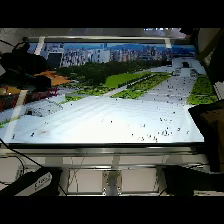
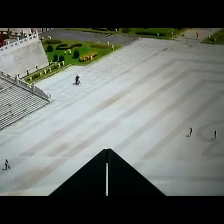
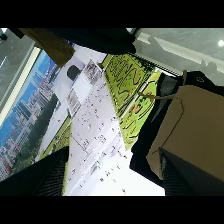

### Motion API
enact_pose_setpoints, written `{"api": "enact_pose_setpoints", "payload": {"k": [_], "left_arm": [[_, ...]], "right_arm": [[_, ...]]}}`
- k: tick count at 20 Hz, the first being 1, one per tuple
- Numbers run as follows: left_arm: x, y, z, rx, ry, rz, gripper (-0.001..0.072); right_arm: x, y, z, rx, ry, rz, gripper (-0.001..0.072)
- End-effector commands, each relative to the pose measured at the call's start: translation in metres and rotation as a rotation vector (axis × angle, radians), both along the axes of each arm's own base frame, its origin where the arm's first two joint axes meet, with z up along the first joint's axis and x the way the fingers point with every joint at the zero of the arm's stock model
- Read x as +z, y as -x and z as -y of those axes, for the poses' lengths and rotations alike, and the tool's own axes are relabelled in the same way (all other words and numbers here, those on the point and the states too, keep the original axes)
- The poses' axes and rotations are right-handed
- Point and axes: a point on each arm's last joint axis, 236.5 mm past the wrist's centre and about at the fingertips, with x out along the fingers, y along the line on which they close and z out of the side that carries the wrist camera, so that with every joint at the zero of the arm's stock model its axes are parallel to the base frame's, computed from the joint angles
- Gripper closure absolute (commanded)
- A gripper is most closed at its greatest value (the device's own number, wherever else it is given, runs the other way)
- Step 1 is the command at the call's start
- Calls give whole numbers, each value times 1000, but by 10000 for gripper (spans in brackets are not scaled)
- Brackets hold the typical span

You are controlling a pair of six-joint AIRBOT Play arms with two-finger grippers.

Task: Fold the clothes and pants, and hang the long-sleeved shirts on hangers.

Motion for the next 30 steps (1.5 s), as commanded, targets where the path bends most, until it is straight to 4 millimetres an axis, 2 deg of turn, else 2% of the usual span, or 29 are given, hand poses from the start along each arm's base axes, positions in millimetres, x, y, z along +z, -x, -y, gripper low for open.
{"api": "enact_pose_setpoints", "payload": {"k": [1, 13, 16, 18, 20, 22, 26, 30], "left_arm": [[0, 0, 0, 0, -1, 0, 683], [0, -1, 0, 0, 0, 1, 683], [-2, -11, -1, 9, 0, 23, 682], [-9, -19, -12, 6, -53, 29, 675], [-15, -38, -26, 21, -111, 70, 675], [-27, -48, -28, 24, -114, 63, 674], [-58, -54, -28, 19, -111, -11, 676], [-72, -49, -27, 11, -110, -70, 676]], "right_arm": [[0, 0, -1, 1, 1, 0, 87], [0, 0, -1, 1, 1, 0, 87], [0, 0, -1, 1, 1, 0, 87], [0, 0, -1, 1, 1, 0, 87], [1, 0, -1, 1, 1, 0, 88], [-1, 2, 2, -11, 3, -8, 87], [-1, 2, 2, -11, 3, -8, 87], [3, 2, 9, -34, 25, 4, 84]]}}
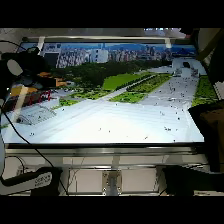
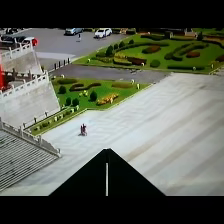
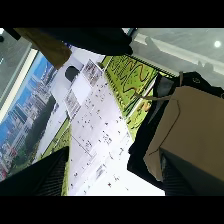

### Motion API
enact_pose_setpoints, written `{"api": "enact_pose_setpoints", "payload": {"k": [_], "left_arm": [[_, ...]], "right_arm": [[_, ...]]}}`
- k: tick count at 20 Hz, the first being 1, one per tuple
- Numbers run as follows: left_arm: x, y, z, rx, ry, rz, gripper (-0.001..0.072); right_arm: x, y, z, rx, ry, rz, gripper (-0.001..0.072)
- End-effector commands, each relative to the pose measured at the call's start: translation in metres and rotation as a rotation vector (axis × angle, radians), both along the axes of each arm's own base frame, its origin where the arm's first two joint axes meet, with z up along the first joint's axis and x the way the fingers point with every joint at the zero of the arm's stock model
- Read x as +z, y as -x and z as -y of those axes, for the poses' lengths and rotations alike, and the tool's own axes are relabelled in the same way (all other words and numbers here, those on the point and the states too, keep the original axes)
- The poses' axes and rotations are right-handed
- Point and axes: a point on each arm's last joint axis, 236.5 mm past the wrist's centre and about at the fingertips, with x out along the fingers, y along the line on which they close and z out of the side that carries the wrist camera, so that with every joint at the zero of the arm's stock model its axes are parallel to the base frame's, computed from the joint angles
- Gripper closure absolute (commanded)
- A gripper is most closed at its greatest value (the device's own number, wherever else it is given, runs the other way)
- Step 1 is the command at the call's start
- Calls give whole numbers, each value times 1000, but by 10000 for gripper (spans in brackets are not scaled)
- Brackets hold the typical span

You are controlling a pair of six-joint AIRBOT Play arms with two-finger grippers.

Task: Fold the clothes and pants, and hang the long-sleeved shirts on hangers.

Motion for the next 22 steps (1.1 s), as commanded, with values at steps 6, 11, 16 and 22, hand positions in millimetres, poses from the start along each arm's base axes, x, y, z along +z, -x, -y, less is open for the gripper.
{"api": "enact_pose_setpoints", "payload": {"k": [6, 11, 16, 22], "left_arm": [[-8, -1, -2, 0, -8, -19, 675], [61, -21, -71, 34, -337, 220, 400], [168, -50, -121, 234, -459, 640, 173], [131, -79, -179, 487, -275, 681, 39]], "right_arm": [[24, -5, 28, -78, 83, 108, 80], [107, -18, 52, -207, 110, 521, 80], [71, -87, -89, 312, -210, 398, 80], [47, -121, -185, 630, -321, 248, 80]]}}
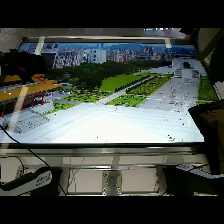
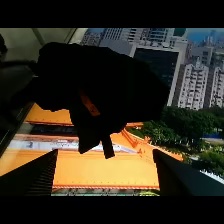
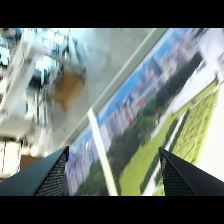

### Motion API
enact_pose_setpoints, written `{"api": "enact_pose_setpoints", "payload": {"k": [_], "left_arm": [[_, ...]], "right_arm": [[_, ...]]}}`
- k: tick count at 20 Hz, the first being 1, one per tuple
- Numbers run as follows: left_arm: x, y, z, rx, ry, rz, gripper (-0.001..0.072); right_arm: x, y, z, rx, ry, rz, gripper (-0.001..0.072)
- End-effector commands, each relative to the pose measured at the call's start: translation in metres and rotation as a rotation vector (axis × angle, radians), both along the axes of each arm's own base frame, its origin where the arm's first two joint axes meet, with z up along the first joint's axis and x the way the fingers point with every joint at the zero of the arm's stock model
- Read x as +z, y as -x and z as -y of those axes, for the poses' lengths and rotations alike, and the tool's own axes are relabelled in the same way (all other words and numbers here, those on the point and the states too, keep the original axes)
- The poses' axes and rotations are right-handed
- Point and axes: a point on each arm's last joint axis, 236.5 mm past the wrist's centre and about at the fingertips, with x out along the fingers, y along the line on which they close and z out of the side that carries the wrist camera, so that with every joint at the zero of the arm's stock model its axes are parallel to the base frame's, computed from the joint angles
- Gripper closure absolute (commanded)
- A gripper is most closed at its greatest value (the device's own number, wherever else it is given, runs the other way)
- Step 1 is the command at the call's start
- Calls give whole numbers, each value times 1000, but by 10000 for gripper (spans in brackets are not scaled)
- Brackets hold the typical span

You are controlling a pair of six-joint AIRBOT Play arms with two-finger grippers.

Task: Fold the clothes and pants, and hang the long-sleeved shirts on hangers.

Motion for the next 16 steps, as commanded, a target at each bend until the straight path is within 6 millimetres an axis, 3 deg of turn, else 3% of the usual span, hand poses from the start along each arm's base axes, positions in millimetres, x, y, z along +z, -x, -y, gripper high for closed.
{"api": "enact_pose_setpoints", "payload": {"k": [1, 4, 7, 9, 11, 16], "left_arm": [[-30, -20, -30, 69, 92, 35, 42], [-82, -56, -33, 78, 156, -30, 72], [-136, -104, -24, 92, 388, -29, 60], [-162, -132, -30, 94, 398, -37, 11], [-184, -155, -37, 84, 370, -47, 11], [-241, -182, -50, 40, 251, -114, 11]], "right_arm": [[-2, -16, -60, 190, -48, -29, 80], [3, -39, -102, 291, -19, -7, 80], [-5, -68, -152, 399, 80, -15, 80], [-14, -86, -186, 462, 174, -16, 81], [-24, -98, -220, 528, 272, -8, 82], [-46, -123, -254, 530, 444, -36, 82]]}}
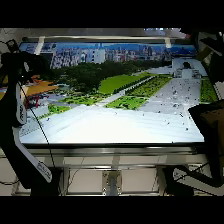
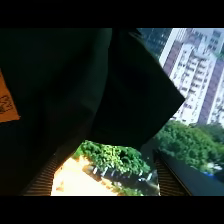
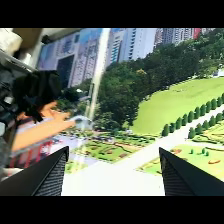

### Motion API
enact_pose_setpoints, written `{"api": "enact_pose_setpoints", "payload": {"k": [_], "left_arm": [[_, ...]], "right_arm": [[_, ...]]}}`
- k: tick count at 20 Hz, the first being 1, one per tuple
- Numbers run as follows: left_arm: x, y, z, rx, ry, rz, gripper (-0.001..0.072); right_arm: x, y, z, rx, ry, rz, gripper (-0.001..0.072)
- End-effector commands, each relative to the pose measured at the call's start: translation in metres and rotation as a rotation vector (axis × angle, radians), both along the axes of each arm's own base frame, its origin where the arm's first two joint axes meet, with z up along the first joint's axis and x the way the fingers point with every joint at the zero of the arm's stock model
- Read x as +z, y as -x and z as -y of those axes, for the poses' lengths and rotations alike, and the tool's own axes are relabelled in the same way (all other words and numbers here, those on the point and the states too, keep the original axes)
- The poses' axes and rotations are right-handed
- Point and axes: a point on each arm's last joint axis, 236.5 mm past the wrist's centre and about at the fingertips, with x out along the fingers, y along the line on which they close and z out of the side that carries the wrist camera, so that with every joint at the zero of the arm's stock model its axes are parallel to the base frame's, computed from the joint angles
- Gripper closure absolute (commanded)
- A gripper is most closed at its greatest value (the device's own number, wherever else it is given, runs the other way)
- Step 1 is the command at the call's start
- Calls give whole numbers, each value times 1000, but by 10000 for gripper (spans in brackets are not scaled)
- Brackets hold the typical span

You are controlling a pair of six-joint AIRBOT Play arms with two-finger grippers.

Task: Fold the clothes and pants, and hang the long-sleeved shirts on hangers.

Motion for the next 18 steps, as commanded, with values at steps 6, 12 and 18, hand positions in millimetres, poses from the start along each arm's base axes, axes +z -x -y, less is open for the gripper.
{"api": "enact_pose_setpoints", "payload": {"k": [6, 12, 18], "left_arm": [[-76, -23, -18, -43, -111, -28, 18], [-52, -30, -34, -22, -121, 68, 686], [72, 2, -4, -8, -159, 38, 685]], "right_arm": [[-47, -41, -28, 28, 128, -48, 87], [-85, -32, -35, 98, 142, -203, 89], [-103, 4, -23, 179, 274, -303, 90]]}}
